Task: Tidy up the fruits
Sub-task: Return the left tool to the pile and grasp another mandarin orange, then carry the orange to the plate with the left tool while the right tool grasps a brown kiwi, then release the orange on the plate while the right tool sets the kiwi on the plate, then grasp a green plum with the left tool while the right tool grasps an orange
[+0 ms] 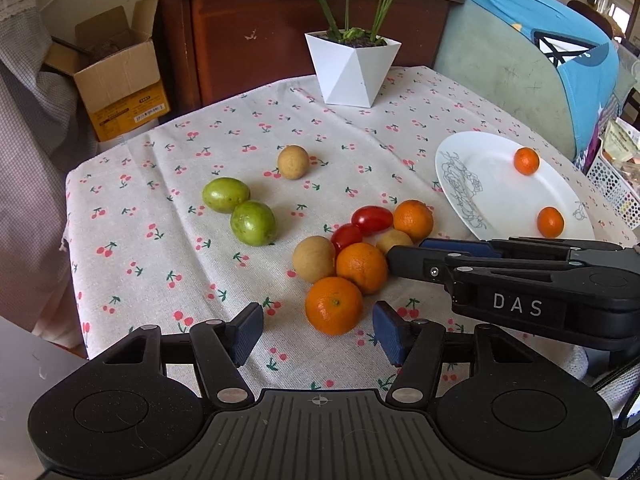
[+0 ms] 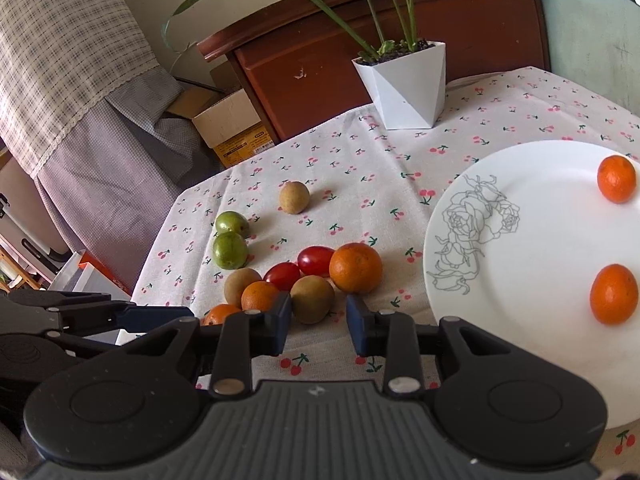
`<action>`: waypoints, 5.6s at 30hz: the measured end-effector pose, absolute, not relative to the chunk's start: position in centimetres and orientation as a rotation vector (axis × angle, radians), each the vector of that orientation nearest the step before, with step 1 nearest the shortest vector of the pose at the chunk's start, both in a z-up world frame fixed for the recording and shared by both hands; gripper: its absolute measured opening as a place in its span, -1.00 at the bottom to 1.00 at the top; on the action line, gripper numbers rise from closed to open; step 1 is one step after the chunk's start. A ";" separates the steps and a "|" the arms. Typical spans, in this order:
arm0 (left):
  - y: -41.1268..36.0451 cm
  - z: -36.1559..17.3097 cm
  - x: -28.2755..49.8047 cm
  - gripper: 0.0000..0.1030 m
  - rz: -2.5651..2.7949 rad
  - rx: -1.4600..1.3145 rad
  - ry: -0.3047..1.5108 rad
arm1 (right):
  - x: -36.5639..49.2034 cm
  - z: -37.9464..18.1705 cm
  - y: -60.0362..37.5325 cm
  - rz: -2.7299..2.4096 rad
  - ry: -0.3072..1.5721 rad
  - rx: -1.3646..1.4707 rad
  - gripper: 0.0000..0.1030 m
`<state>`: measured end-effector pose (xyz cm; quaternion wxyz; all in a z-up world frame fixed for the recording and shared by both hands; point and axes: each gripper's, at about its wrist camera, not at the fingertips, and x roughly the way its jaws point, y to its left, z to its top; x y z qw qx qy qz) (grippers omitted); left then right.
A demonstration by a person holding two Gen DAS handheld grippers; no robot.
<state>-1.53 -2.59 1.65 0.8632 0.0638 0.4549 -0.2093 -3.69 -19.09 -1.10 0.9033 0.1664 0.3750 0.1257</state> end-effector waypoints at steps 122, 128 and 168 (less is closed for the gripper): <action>-7.5 5.7 1.3 0.02 -0.395 -0.033 0.851 | -6.2 2.9 -27.8 -0.069 0.628 0.454 0.03; -4.6 6.1 2.4 0.19 -0.309 -0.057 0.845 | -5.7 2.9 -25.1 0.030 0.639 0.381 0.03; -0.8 0.9 9.1 -0.04 -0.197 0.015 0.967 | -2.7 -0.5 -18.0 0.169 0.702 0.100 -0.30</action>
